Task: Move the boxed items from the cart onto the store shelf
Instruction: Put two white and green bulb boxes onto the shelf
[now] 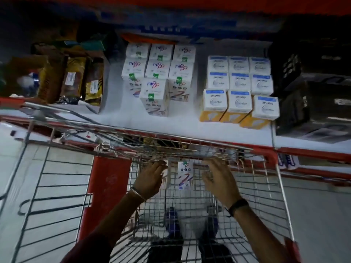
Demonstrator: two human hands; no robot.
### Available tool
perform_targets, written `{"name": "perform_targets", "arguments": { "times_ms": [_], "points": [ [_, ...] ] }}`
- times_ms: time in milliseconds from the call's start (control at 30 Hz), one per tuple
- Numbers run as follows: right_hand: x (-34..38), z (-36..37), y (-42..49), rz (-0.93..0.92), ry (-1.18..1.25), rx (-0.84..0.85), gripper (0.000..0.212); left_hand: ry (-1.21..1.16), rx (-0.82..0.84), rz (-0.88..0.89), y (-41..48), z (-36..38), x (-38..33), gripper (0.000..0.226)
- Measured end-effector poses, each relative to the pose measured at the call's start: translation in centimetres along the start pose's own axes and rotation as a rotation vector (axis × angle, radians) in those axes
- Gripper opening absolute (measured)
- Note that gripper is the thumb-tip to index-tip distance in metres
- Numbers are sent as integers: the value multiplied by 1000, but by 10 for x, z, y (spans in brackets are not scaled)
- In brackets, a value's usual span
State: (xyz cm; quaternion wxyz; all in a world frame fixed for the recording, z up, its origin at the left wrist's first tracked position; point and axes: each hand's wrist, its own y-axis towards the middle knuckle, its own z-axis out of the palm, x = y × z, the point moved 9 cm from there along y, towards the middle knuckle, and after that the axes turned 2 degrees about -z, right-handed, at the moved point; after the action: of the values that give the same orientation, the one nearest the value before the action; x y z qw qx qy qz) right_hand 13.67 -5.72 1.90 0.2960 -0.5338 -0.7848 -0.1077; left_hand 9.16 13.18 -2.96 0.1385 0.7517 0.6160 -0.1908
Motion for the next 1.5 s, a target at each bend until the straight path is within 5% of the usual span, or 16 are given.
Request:
{"name": "perform_targets", "arguments": {
  "times_ms": [167, 300, 467, 600, 900, 967, 1133, 1500],
  "points": [
    [-28, 124, 27, 70, -175, 459, 77, 154, 452, -278, -12, 86, 66, 88],
    [-53, 180, 36, 59, -406, 663, 103, 303, 476, -293, 2, 112, 98, 117],
    [-62, 195, 45, 88, -458, 594, 118, 318, 610, -300, 6, 140, 118, 131],
    [-49, 183, 47, 47, -521, 442, 121, 234, 487, -248, 10, 128, 112, 114],
    [-26, 161, 14, 70, -355, 439, 63, 92, 511, -225, -11, 91, 77, 63],
    [-19, 148, 6, 106, -261, 470, 61, 63, 539, -237, -19, 78, 67, 66],
    [22, 89, -13, 87, -178, 480, 86, 27, 504, -242, -25, 17, 28, 82],
    [124, -106, -14, -93, -153, 207, 78, 159, 294, -132, -10, -180, -65, 79]
  ]
}}
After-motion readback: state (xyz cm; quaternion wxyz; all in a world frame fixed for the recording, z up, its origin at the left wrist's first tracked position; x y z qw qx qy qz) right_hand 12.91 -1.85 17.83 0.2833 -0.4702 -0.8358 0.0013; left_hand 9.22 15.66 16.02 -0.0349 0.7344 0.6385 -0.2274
